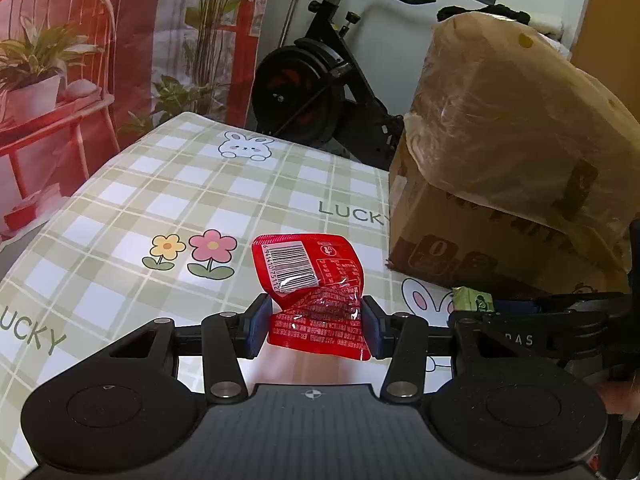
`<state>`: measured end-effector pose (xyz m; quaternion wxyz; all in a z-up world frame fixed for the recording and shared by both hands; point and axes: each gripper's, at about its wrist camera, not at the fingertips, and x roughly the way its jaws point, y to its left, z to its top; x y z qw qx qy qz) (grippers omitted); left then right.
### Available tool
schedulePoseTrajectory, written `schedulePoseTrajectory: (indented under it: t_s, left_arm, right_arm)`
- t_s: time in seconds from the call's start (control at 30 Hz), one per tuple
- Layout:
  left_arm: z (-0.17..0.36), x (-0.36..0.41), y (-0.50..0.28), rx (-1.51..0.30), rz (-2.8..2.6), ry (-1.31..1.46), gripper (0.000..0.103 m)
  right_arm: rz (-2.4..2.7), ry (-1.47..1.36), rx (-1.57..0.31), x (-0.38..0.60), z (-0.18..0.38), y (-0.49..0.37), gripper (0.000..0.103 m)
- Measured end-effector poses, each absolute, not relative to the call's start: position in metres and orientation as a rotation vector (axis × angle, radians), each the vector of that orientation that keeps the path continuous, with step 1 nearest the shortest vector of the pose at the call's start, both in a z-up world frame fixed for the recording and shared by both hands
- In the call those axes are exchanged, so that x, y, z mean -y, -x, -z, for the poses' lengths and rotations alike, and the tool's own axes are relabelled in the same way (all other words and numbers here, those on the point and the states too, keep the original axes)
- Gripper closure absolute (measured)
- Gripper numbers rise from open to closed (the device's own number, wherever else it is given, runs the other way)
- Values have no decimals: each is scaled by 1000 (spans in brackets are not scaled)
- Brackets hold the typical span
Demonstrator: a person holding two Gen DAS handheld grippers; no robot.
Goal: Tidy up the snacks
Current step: 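Grasp the red packet with the left tool while the right tool grasps the green-wrapped cake, then carry the red packet and green cake toward the bin with both tools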
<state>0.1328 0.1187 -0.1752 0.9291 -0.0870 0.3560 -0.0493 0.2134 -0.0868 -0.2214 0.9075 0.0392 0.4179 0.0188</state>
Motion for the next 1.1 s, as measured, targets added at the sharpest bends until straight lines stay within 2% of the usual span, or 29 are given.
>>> schedulePoseTrajectory:
  t_s: [0.07, 0.17, 0.73, 1.1]
  left_arm:
    - [172, -117, -132, -723, 101, 174, 53]
    - [167, -114, -128, -717, 106, 166, 53]
    - [118, -90, -104, -622, 154, 136, 53]
    - [73, -62, -101, -505, 198, 104, 52]
  right_arm:
    - [-55, -83, -856, 86, 219, -207, 66]
    - [-78, -97, -839, 85, 216, -195, 70]
    - [-126, -94, -568, 108, 160, -91, 71]
    - [-97, -116, -349, 143, 108, -60, 71]
